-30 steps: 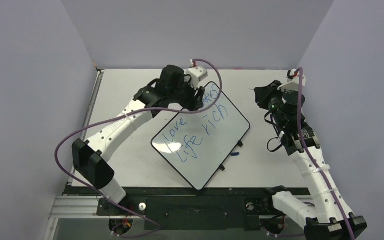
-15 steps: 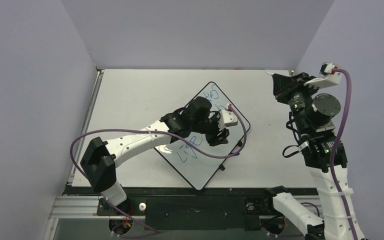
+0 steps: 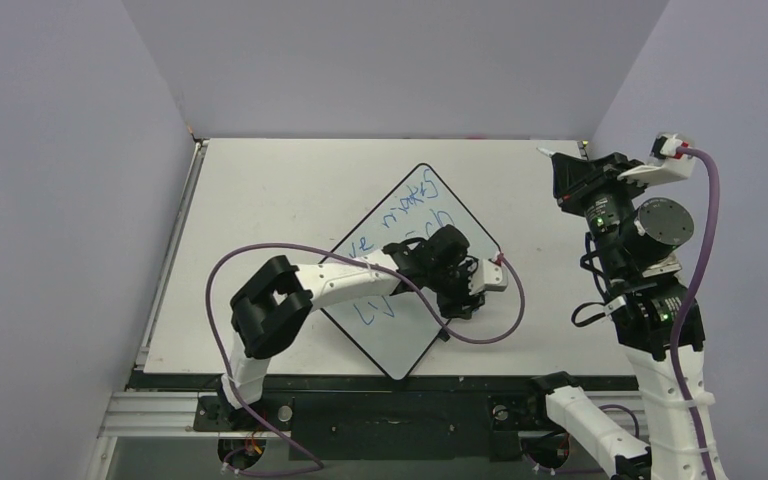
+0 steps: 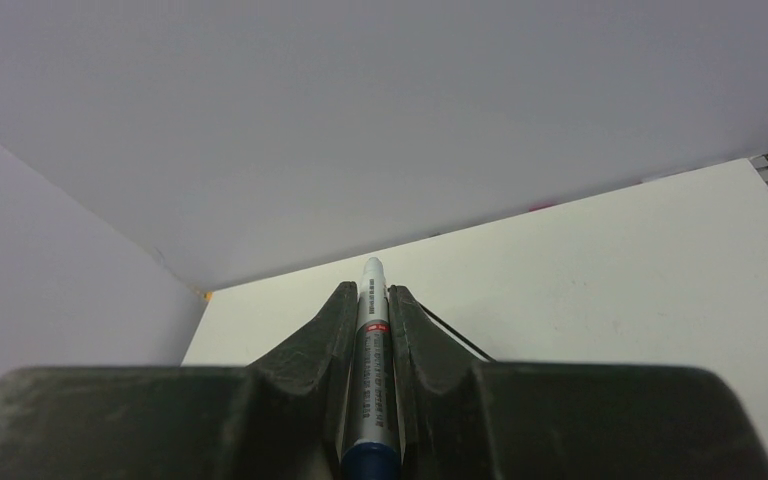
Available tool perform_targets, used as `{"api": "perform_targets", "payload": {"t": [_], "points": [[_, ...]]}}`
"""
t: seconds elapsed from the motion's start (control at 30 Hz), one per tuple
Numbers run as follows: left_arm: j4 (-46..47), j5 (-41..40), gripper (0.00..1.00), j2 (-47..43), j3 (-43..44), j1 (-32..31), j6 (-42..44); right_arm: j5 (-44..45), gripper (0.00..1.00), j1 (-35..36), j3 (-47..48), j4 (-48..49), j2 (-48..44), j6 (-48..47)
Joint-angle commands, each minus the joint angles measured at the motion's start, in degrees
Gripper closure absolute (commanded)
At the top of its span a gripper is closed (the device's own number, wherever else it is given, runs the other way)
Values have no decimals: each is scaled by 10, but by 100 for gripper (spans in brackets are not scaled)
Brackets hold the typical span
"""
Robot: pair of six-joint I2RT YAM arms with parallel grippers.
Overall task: Write a sentence on the whiteboard
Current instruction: Pick up the pen cap from the center of the board.
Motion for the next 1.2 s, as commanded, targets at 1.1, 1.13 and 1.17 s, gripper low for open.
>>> {"api": "perform_targets", "payload": {"t": [1.1, 1.13, 1.17], "points": [[-51, -106, 54, 153, 128, -24, 42, 3, 100, -3, -6, -2, -25, -16], [-54, -108, 54, 156, 131, -23, 44, 2, 100, -4, -7, -3, -25, -16], [-62, -114, 54, 157, 133, -22, 44, 3, 100, -4, -7, -2, -26, -16]]}}
